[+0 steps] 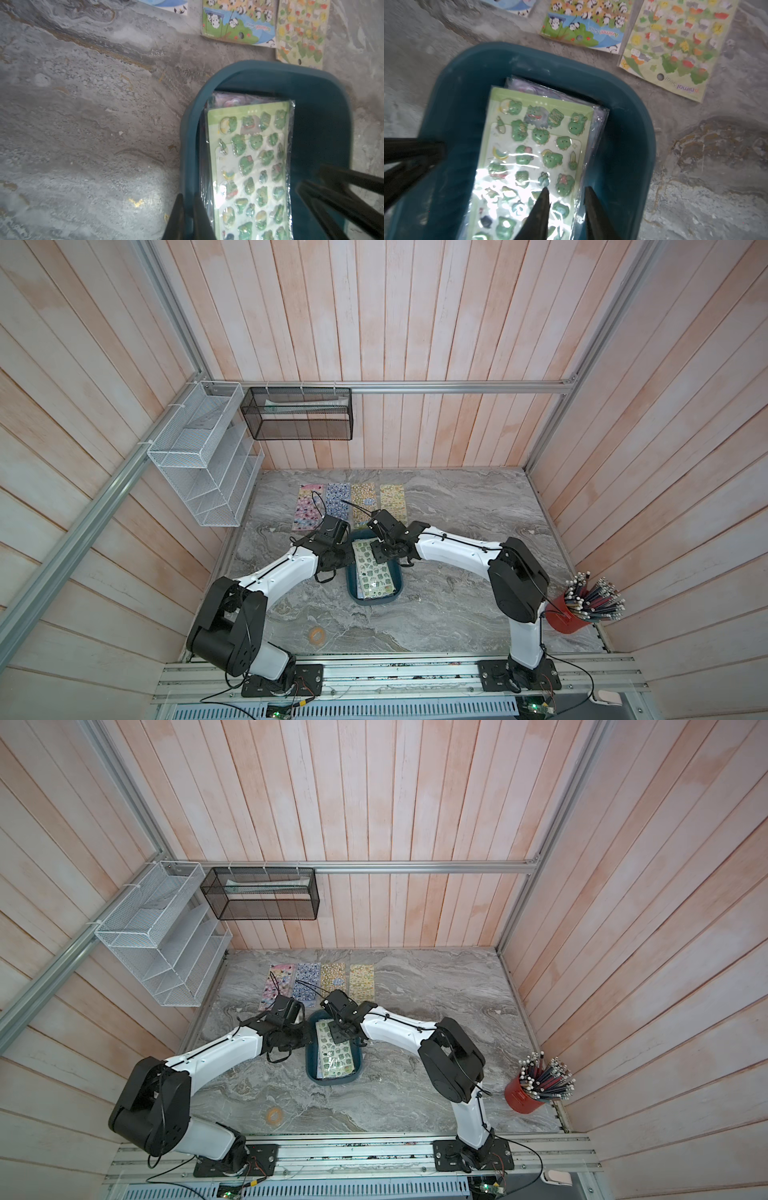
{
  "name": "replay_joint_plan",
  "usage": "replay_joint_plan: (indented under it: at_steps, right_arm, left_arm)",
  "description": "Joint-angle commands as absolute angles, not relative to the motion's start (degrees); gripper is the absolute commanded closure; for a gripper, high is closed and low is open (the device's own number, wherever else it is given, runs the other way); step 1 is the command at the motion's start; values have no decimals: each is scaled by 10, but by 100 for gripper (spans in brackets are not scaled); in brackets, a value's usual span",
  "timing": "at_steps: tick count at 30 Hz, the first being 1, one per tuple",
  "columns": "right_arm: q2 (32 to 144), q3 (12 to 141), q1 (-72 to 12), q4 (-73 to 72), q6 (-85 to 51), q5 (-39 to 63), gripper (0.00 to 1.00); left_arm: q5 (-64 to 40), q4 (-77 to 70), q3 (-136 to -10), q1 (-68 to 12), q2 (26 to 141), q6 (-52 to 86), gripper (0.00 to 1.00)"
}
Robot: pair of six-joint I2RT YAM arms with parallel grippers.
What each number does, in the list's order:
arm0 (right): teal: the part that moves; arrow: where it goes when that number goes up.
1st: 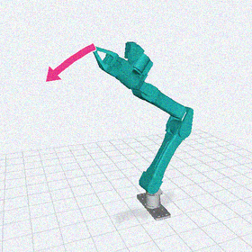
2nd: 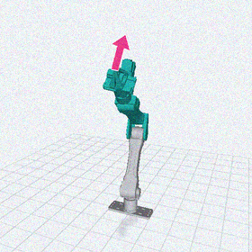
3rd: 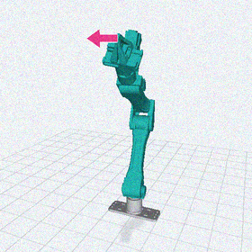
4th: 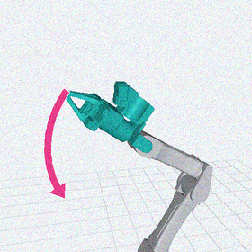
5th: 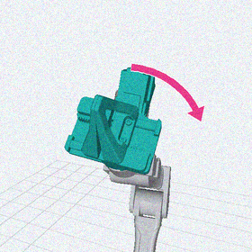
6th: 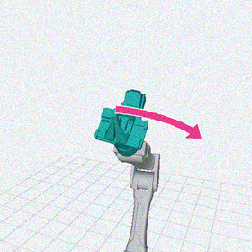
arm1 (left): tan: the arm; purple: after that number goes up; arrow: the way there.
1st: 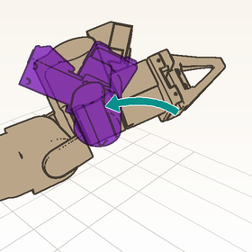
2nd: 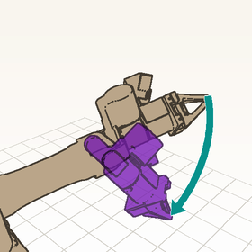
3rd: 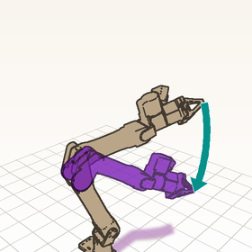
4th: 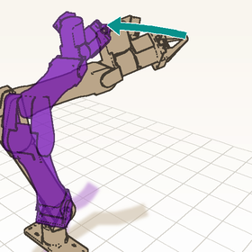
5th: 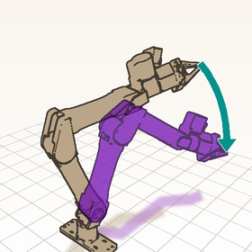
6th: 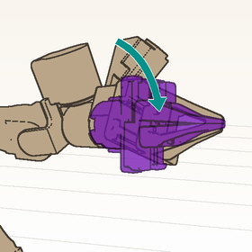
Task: Take the stickers out of the storage box
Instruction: Pick up the sticker from the storage box.
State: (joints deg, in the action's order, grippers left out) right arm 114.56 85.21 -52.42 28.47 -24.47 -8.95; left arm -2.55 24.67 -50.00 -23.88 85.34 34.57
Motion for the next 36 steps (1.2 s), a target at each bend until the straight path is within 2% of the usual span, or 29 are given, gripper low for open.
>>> replay_joint_plan:
  at_steps: [1, 7, 12, 17, 27, 36]
  right_arm:
    - [1170, 853, -530, 302, -238, -106, 64]
    - [1196, 858, -534, 299, -237, -98, 56]
    - [1204, 861, -534, 286, -236, -68, 54]
    - [1199, 854, -529, 273, -243, -39, 57]
    - [1173, 792, -483, 201, -267, 89, 60]
    - [1131, 734, -461, 133, -292, 161, 67]
  left_arm:
    - [-25, 243, -492, -236, 841, 351, 94]
    - [-26, 243, -492, -236, 845, 350, 94]
    - [-24, 243, -492, -235, 844, 349, 94]
    - [-29, 243, -494, -233, 845, 348, 94]
    - [-33, 239, -494, -229, 852, 349, 94]
    - [-31, 240, -495, -228, 860, 348, 94]
